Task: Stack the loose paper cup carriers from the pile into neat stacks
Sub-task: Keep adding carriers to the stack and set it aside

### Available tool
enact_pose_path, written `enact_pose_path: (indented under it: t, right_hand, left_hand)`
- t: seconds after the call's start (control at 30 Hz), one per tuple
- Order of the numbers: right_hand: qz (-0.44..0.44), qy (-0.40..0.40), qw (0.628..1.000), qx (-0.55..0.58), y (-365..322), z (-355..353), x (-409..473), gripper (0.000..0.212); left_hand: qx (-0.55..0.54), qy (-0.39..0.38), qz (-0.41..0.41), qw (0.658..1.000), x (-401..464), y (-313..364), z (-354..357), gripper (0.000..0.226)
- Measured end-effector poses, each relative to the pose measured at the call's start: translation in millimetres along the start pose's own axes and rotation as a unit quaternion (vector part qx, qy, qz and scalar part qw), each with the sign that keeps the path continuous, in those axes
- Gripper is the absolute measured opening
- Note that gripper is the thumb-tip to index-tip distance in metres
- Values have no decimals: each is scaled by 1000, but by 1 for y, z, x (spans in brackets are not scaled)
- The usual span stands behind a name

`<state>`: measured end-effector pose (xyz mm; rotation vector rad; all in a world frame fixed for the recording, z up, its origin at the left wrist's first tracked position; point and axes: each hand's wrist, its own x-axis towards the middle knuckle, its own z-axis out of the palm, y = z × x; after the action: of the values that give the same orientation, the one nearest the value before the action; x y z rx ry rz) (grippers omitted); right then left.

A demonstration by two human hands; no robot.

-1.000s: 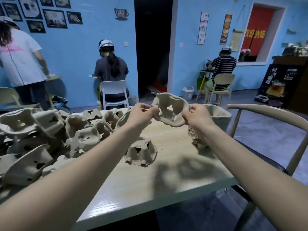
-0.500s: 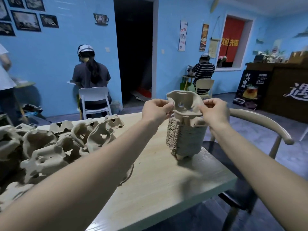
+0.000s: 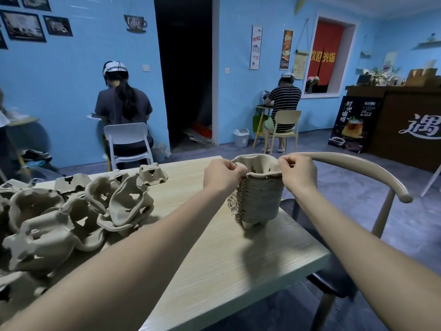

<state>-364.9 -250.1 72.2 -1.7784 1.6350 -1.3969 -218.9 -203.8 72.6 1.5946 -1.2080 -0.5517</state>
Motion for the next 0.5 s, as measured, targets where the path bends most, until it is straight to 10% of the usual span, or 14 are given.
enact_pose_path:
  t: [0.5]
  right_hand:
    - [-103,-48,991,-77,1,1,-17,29]
  left_hand:
    - [53,1,61,997,-14,-11,-13,18]
